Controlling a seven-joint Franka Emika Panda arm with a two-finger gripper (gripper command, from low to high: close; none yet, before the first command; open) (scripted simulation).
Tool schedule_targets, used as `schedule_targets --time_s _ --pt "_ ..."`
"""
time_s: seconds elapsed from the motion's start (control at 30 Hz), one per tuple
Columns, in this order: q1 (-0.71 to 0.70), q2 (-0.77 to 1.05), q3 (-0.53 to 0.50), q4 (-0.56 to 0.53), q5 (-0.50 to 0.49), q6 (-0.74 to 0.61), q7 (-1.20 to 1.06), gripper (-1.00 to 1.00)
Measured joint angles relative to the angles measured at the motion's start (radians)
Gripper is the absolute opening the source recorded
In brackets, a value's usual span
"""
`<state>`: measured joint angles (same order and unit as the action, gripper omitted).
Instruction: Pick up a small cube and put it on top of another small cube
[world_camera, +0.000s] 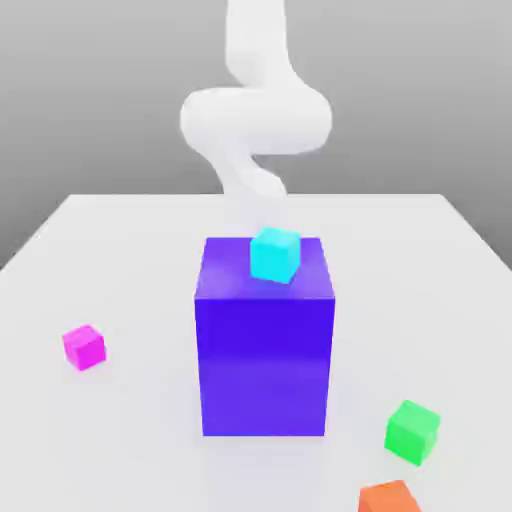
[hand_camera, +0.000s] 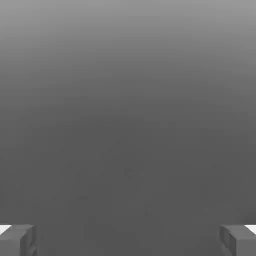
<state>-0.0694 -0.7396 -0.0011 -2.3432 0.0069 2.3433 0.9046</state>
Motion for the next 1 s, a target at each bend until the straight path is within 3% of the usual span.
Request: schedule_targets --time_s 0.63,1.0 --pt "-0.498 0.46 -0.019 -0.329 0.016 0.331 0.823 0.0" --pt "-0.732 0.724 -0.106 -0.517 -0.005 0.522 1.314 0.0"
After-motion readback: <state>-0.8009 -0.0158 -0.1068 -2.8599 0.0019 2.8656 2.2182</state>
